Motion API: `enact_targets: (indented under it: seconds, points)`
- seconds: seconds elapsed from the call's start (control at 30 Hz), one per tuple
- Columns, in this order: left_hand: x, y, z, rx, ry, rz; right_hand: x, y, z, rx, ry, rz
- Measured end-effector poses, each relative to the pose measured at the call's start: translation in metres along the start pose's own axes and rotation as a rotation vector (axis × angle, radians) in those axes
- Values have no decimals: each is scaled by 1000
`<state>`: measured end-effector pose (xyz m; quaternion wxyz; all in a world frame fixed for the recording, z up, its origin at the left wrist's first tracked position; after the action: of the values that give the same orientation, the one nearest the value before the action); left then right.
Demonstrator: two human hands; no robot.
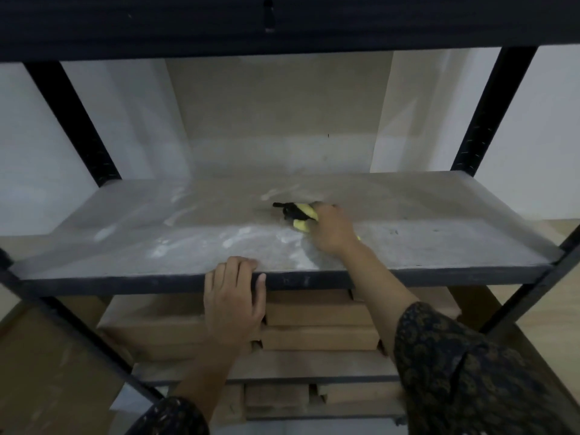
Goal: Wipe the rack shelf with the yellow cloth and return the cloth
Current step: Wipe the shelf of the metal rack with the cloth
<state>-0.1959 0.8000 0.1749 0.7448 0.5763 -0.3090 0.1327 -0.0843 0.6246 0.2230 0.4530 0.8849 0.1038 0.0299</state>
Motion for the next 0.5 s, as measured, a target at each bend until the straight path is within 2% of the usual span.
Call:
enact_targets:
  seconds: [0.07, 0.1, 0.17, 0.27, 0.37, 0.5]
  points:
    - [0, 0, 0, 7, -9, 21, -3, 20, 15, 212, -32, 48]
    - [0, 1, 1, 5, -9, 29, -5, 36, 26, 210, -86, 126]
    - [0, 0, 1, -4, -6, 31, -11, 60, 51, 62, -240, 238]
    - [-1, -2, 1, -14, 11, 13, -12, 54, 61, -249, -350, 194]
    - [-1, -3, 0, -22, 44, -20, -8, 25, 31, -362, -234, 168]
    - [-2, -1, 1, -24, 36, -10, -17, -14, -19, -248, -48, 49]
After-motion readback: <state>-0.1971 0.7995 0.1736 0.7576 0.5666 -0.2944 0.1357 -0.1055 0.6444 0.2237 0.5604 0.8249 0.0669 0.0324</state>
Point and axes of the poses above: each hand's wrist, its own x-axis towards the middle knuckle, its own y-axis out of the back of the hand, z = x × y, the point moved 6 cm from there along x, towards the middle knuckle, and after that the axes turned 13 degrees about -z, right-handed, at the moved point
